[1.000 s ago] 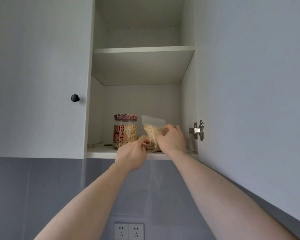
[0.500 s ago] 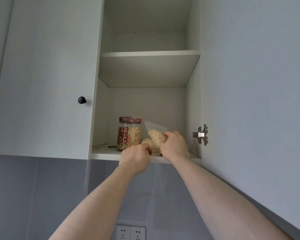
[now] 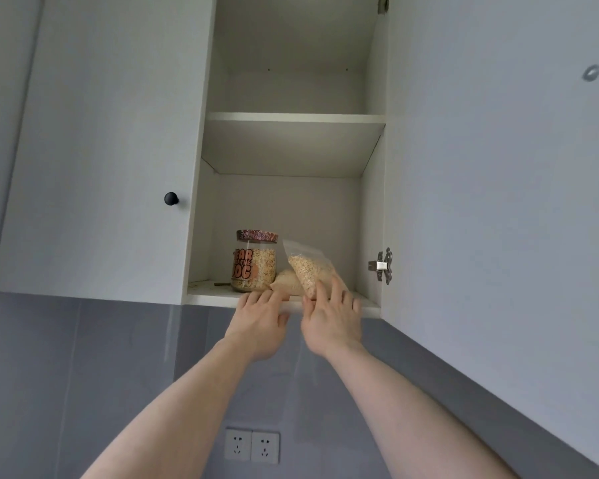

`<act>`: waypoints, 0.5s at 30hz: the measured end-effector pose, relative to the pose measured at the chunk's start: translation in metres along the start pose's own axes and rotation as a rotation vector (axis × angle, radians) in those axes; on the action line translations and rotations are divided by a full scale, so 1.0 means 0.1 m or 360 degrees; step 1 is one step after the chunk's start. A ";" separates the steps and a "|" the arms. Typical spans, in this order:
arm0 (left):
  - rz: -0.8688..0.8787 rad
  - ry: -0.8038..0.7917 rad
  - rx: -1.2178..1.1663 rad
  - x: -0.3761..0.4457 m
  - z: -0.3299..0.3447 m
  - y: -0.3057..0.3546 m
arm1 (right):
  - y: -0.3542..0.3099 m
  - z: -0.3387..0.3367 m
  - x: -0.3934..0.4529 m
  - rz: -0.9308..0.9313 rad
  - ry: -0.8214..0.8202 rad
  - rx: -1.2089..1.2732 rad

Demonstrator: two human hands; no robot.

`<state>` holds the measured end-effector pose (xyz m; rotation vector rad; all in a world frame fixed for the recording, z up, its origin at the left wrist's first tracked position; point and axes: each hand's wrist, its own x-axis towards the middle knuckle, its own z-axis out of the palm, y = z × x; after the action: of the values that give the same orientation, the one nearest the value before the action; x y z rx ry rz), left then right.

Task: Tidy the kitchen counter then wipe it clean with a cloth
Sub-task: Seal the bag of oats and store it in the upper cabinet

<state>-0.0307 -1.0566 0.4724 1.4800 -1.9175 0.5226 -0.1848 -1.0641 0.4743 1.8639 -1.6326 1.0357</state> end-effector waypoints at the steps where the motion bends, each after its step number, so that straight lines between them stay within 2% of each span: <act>1: 0.0038 -0.0027 0.0092 -0.08 0.00 -0.01 | 0.02 0.01 -0.10 -0.0052 0.0012 -0.0062; 4: 0.0033 -0.0192 0.0127 -0.29 -0.10 -0.05 | 0.08 -0.01 -0.35 -0.0139 0.0012 -0.0083; 7: 0.0052 -0.0355 0.0137 -0.51 -0.32 -0.02 | 0.09 -0.15 -0.46 -0.0127 -0.0142 -0.0006; 12: 0.0034 -0.0267 -0.0049 -1.21 -0.69 0.05 | 0.04 -0.32 -1.00 -0.0220 -0.0332 0.0205; 15: 0.0056 -0.0125 -0.0171 -1.65 -0.94 0.18 | 0.07 -0.41 -1.41 -0.0311 -0.0330 0.0404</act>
<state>0.0006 -0.8744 0.4246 1.4192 -2.0029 0.3756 -0.2035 -0.9460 0.3891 2.3143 -1.4435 1.0333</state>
